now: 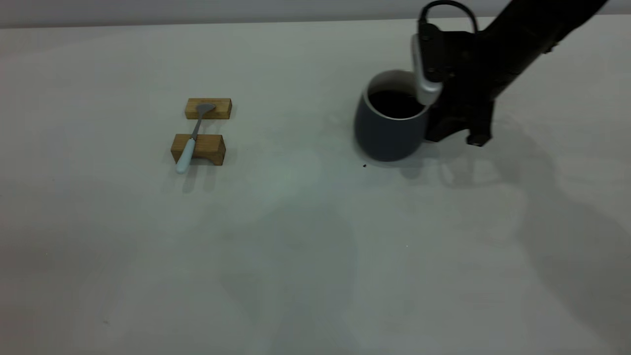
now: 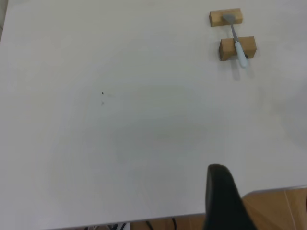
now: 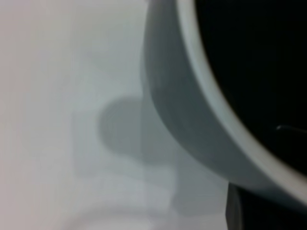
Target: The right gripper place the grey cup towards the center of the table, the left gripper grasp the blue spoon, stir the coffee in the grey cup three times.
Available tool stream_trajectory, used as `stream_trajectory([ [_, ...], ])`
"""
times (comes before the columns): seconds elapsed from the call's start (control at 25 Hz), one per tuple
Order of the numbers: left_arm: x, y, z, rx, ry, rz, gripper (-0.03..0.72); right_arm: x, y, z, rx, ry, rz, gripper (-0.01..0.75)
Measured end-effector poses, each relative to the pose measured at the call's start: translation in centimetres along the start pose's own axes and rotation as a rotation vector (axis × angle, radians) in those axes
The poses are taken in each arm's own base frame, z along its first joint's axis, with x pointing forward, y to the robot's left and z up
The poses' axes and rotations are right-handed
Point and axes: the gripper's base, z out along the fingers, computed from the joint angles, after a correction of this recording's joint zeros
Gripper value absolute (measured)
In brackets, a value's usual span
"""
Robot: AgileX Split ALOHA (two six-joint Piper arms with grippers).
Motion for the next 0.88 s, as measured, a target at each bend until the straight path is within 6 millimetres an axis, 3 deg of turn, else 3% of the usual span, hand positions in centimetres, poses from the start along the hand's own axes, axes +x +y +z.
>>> stream_trajectory([
  [0.36,0.0,0.0,0.0,0.001,0.0,0.0,0.483,-5.2,-1.2,1.7,-0.017,-0.114,-0.057,0.176],
  [0.88,0.0,0.0,0.0,0.001,0.0,0.0,0.483,-4.8,-0.7,2.2,-0.054,-0.129,-0.023,0.176],
])
